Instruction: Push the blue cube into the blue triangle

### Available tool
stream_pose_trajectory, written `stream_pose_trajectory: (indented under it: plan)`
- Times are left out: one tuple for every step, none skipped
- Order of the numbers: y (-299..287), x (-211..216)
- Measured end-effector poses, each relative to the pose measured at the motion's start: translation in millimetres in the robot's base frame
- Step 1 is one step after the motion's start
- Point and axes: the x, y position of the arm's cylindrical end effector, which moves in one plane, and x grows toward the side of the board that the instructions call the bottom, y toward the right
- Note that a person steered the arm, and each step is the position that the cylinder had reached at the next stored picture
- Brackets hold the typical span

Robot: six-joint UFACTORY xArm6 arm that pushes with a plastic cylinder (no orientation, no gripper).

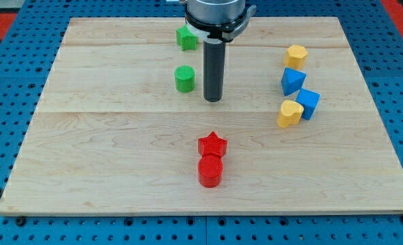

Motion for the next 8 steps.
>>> stream_pose_trajectory:
  plan:
    - [0.0,0.0]
    - [-1.3,-0.5]
    - [-1.3,-5.4]
    - [-5.7,-5.4]
    - [-7.4,-7.8]
    - [-6.4,-8.0]
    - [-4.5,-8.0]
    - [-4.5,-8.0]
